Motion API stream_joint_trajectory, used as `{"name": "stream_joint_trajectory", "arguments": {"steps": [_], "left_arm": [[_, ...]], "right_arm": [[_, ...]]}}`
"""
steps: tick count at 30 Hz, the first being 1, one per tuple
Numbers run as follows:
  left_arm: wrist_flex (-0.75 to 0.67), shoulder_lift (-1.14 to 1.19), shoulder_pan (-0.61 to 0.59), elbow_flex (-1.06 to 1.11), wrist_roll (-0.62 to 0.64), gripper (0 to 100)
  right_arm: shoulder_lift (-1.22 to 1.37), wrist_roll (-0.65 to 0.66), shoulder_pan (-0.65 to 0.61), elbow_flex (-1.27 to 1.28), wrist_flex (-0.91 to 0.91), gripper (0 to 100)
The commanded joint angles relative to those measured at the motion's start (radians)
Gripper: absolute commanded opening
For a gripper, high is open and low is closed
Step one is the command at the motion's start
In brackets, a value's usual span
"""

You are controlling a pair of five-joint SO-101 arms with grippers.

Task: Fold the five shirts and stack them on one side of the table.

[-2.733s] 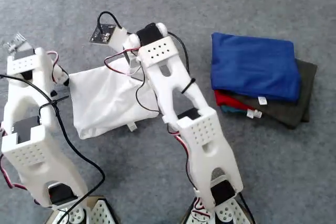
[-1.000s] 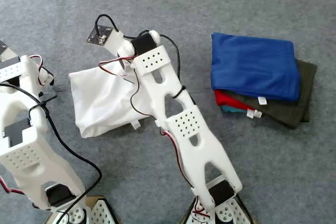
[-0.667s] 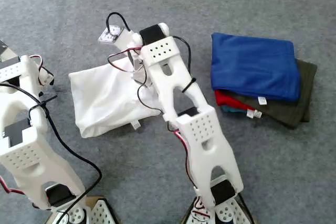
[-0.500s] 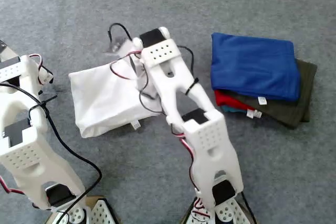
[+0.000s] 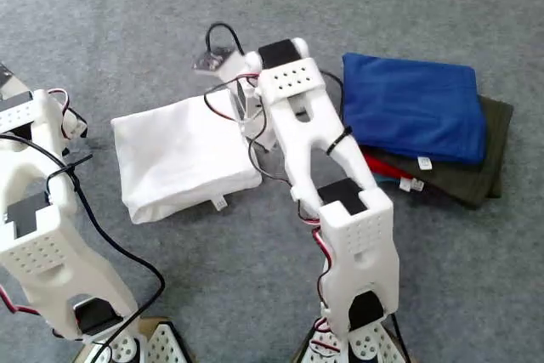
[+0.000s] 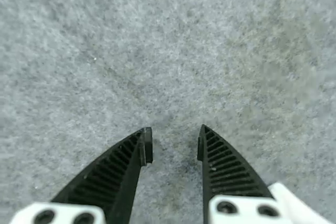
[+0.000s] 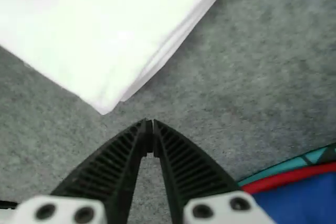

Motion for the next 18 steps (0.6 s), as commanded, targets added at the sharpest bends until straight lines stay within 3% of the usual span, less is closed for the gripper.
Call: {"name": "stream_joint_trajectory", "arguments": {"steps": [1,6,13,18], "left_arm": [[0.153,-0.069,0.033,-0.134,-0.032,16],[0.420,-0.160,0.168,-0.358,-0.028,16],[0.396,-0.054,0.199,-0.312,0.017,16],[0.333,0.104,0.243,-0.312,0.018,10]], "right_arm": [[-0.053,-0.025,-0.117,-0.097,0.029,1.5],[0.025,-0.049,-0.147,-0.097,0.028,1.5],[0.225,-0.109,-0.057,-0.116,-0.015,1.5],[0.314,-0.114,-0.029,-0.143,-0.048,1.5]]}}
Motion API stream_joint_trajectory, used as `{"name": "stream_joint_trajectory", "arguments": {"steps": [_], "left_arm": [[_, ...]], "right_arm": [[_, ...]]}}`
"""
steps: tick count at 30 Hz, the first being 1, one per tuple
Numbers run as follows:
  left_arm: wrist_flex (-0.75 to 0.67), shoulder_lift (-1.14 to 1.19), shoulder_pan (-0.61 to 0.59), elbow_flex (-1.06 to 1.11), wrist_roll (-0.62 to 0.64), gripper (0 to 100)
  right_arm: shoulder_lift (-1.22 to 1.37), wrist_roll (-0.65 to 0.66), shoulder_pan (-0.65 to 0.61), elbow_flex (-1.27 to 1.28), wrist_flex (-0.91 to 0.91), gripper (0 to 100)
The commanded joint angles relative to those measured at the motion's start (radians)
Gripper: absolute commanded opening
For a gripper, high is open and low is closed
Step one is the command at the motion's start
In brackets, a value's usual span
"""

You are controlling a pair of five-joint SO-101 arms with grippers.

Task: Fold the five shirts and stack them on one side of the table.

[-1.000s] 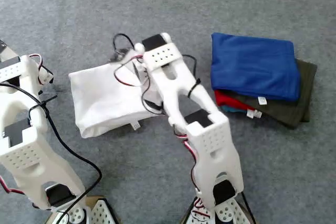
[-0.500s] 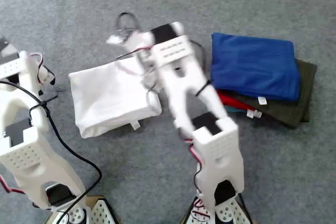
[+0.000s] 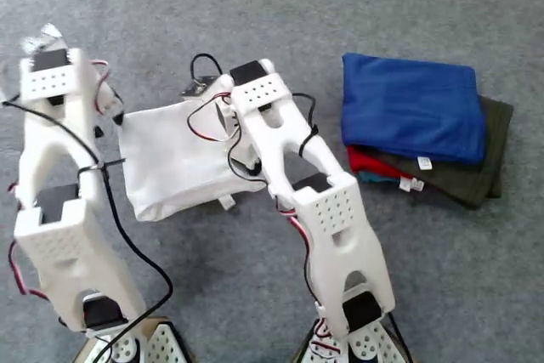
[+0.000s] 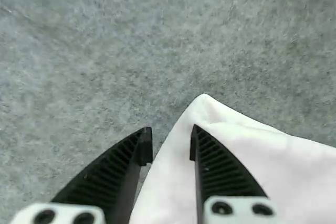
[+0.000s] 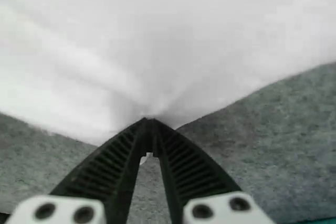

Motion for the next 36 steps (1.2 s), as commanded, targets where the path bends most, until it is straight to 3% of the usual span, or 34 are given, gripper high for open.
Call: {"name": "stream_joint_trajectory", "arguments": {"steps": [1,5,14,20,27,30,36], "left_arm": [[-0.064,0.084,0.027,-0.016,0.009,10],[-0.118,0.203,0.021,-0.031,0.009,10],[-0.006,0.227,-0.001,-0.147,0.005,10],[0.173,0.166,0.004,-0.300,-0.006,10],[0.391,0.041,0.005,-0.467,-0.169,10],[0.391,-0.066,0.005,-0.341,-0.218,10],[0.362,-0.420,0.024,0.151,-0.318,10]], "right_arm": [[0.027,-0.008,0.021,-0.088,-0.009,1.5],[0.051,-0.006,0.023,-0.119,-0.003,1.5],[-0.019,-0.005,0.043,-0.219,0.094,1.5],[-0.171,-0.005,0.077,-0.205,0.095,1.5],[-0.262,-0.005,0.054,-0.189,0.012,1.5],[-0.239,-0.006,0.055,-0.199,-0.077,1.5],[-0.165,-0.029,0.054,-0.242,-0.132,1.5]]}}
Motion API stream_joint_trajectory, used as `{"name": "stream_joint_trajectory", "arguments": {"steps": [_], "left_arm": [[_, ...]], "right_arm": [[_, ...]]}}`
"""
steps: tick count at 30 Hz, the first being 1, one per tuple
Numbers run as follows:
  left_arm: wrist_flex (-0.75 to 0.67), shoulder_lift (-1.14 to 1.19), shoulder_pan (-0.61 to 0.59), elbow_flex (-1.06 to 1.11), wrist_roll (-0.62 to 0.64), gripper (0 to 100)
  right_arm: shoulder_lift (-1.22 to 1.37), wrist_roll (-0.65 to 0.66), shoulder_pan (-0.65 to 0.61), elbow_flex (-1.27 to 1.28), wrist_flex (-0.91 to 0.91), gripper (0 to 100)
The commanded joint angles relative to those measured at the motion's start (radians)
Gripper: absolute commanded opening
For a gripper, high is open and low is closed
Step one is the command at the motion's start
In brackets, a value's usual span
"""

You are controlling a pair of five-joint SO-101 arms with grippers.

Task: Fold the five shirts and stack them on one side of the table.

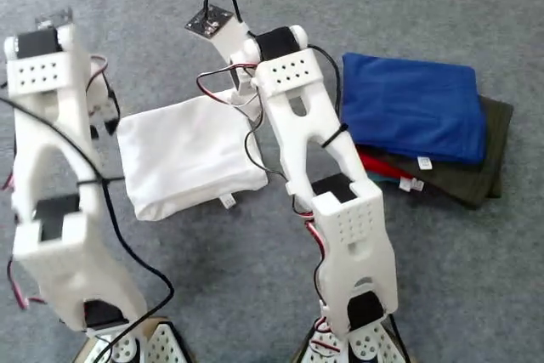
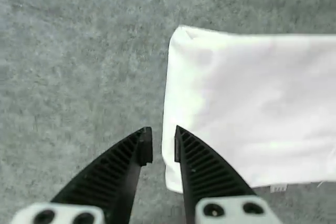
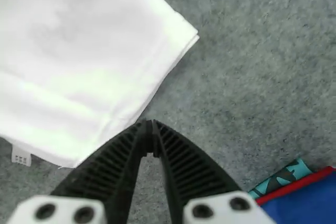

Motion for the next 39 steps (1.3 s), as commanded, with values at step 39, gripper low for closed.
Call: {"name": "stream_joint_trajectory", "arguments": {"steps": [39], "left_arm": [[-0.325,-0.784,0.185,0.845,-0.114,4]], "right_arm": [[0.532,-0.020,0.008,-0.576,-0.110,1.5]]}}
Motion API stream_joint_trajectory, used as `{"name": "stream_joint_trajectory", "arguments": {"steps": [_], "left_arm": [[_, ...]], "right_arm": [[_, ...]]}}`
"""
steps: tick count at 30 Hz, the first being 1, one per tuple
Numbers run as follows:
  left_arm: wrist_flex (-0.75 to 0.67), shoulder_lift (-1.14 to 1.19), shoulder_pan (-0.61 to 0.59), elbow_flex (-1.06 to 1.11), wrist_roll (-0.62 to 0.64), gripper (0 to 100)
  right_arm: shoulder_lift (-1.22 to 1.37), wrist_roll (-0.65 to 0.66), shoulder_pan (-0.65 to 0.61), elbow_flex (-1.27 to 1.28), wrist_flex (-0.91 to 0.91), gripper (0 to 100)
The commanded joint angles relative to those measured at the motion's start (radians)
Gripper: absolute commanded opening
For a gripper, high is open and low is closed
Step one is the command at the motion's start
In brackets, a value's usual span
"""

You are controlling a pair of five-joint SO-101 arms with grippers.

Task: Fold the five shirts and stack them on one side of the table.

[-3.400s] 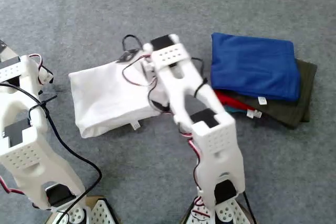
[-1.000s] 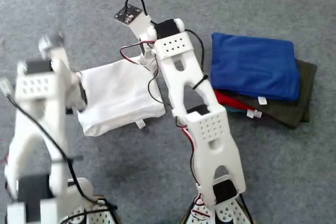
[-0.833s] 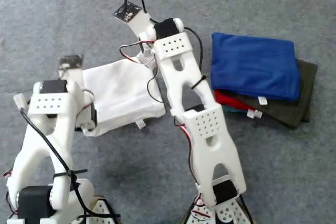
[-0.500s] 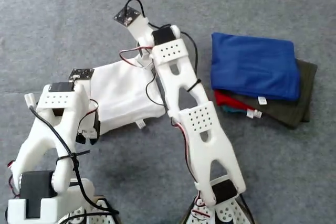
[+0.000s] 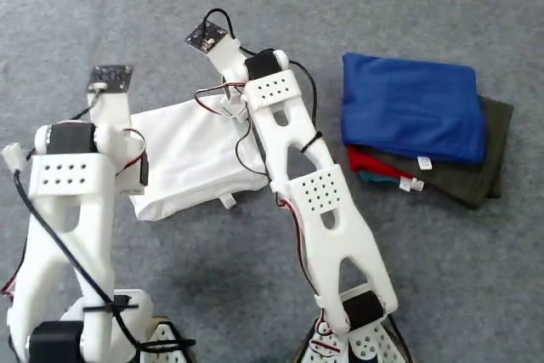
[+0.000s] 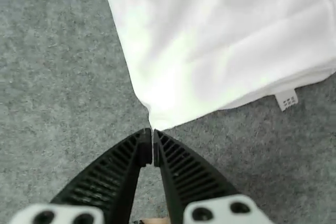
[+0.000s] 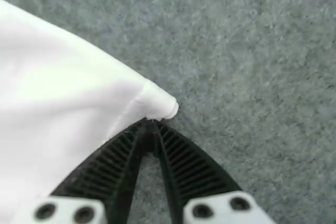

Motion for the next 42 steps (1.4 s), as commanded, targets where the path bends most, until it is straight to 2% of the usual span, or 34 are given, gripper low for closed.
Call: {"name": "stream_joint_trajectory", "arguments": {"steps": [1,10,18,24,29,33,37,40,42], "left_arm": [[-0.091,-0.032,0.016,0.042,0.044,4],[-0.364,0.114,0.113,0.390,0.046,3],[-0.453,0.181,0.025,0.440,0.025,3],[-0.450,0.161,0.077,0.429,0.005,3],[-0.313,0.123,0.125,0.282,0.009,3],[-0.172,0.094,0.099,0.070,0.006,3],[-0.051,0.087,0.064,-0.159,0.008,3],[-0.037,0.092,0.010,-0.266,0.011,3],[-0.120,0.104,-0.039,-0.255,0.021,3]], "right_arm": [[-0.047,0.005,0.008,-0.035,0.005,1.5],[-0.044,0.003,0.011,-0.027,-0.031,1.5],[0.018,0.006,0.012,-0.030,-0.048,1.5],[0.016,0.006,0.012,-0.050,-0.043,1.5],[0.016,0.006,0.029,-0.151,0.021,1.5],[0.018,0.006,0.038,-0.344,0.152,1.5],[-0.048,0.006,0.041,-0.331,0.206,1.5],[-0.094,0.005,0.052,-0.346,0.265,1.5],[-0.139,-0.006,0.052,-0.344,0.319,1.5]]}}
